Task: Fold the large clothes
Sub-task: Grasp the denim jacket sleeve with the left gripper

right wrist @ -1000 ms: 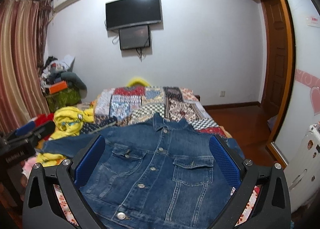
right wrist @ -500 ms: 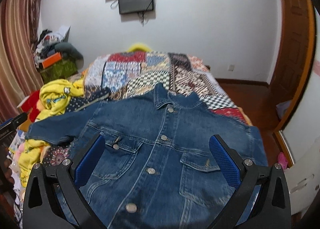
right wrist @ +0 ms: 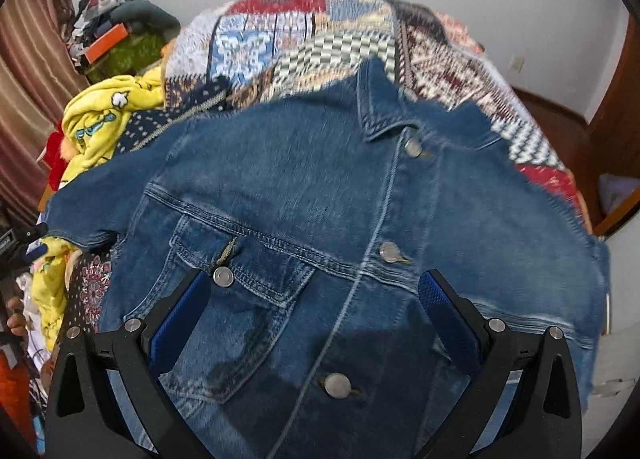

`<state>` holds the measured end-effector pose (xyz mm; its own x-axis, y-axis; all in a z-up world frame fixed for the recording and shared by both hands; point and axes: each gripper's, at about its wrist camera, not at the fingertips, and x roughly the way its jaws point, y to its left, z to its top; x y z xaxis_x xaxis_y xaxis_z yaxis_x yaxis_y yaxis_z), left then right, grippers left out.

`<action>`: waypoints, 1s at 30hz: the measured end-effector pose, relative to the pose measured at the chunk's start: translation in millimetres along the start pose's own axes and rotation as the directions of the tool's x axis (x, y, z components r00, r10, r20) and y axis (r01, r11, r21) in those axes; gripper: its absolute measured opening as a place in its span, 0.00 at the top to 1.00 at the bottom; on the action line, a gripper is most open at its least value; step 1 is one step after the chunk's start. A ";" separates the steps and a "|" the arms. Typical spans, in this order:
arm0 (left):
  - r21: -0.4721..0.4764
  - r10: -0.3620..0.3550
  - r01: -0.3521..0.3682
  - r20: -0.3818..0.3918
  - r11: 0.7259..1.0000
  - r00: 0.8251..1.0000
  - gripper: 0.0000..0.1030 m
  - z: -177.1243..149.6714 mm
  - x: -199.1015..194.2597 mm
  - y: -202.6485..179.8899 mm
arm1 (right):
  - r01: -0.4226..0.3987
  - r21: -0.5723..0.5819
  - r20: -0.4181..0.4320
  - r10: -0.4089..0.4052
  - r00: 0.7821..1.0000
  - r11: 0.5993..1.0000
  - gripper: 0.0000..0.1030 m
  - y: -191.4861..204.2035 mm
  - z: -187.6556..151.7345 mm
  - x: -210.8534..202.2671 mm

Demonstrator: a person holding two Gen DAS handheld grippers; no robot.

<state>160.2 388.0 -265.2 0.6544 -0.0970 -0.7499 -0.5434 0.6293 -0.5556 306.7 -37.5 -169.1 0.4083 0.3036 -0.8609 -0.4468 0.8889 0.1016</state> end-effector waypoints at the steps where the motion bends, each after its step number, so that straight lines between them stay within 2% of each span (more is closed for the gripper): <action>1: -0.019 -0.017 0.017 -0.006 1.000 1.000 0.30 2.6 3.0 4.4 | 0.000 0.003 -0.009 0.000 1.000 1.000 0.00 0.2 1.5 4.0; 5: -0.057 -0.015 0.015 -0.001 0.998 1.000 0.32 16.3 15.5 15.7 | -0.007 -0.004 -0.029 0.007 1.000 1.000 0.00 2.1 8.0 15.5; 10: -0.104 0.059 -0.059 -0.007 0.993 0.998 0.33 32.2 38.5 30.3 | -0.011 -0.029 -0.036 0.010 0.999 1.000 0.00 7.4 10.5 18.2; 12: -0.081 0.123 -0.123 0.005 0.989 0.992 0.42 36.7 44.5 29.1 | -0.005 -0.037 -0.032 0.004 0.999 0.999 0.00 7.7 11.4 17.9; 14: -0.036 0.207 -0.206 0.027 0.978 0.978 0.58 42.3 47.7 22.5 | 0.000 -0.043 -0.030 -0.001 1.000 0.999 0.00 8.5 11.4 16.4; 17: 0.056 0.336 -0.342 0.098 0.938 0.937 0.73 47.8 43.1 2.8 | 0.004 -0.052 -0.026 -0.005 1.000 0.999 0.00 7.4 10.4 10.7; 19: 0.127 0.411 -0.435 0.177 0.892 0.894 0.78 48.6 37.6 -19.3 | 0.009 -0.056 -0.022 -0.010 1.000 0.998 0.00 5.0 9.1 5.2; 21: 0.209 0.450 -0.504 0.260 0.838 0.854 0.85 47.6 31.5 -51.1 | 0.014 -0.051 -0.015 -0.015 1.000 0.999 0.00 0.9 7.3 -1.1; 23: 0.279 0.433 -0.533 0.348 0.798 0.831 0.87 46.5 16.4 -85.8 | 0.017 -0.039 -0.007 -0.018 1.000 0.999 0.00 -4.0 5.2 -8.0; 26: 0.351 0.339 -0.509 0.446 0.786 0.829 0.88 47.7 -6.5 -136.6 | 0.022 -0.016 0.012 -0.022 1.000 1.000 0.00 -14.1 2.5 -21.0; 28: 0.402 0.246 -0.461 0.481 0.791 0.842 0.89 46.5 -21.9 -177.4 | 0.026 -0.005 0.028 -0.026 0.999 1.000 0.00 -21.5 0.5 -29.6; 30: 0.460 0.137 -0.383 0.481 0.801 0.866 0.89 42.6 -32.3 -220.9 | 0.037 0.002 0.042 -0.037 0.998 0.999 0.00 -27.7 -1.2 -37.8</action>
<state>281.5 285.0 -103.0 0.7450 0.3735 -0.5528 -0.4440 0.8960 0.0070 302.7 -74.0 -140.0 0.4581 0.2844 -0.8421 -0.4299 0.9002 0.0701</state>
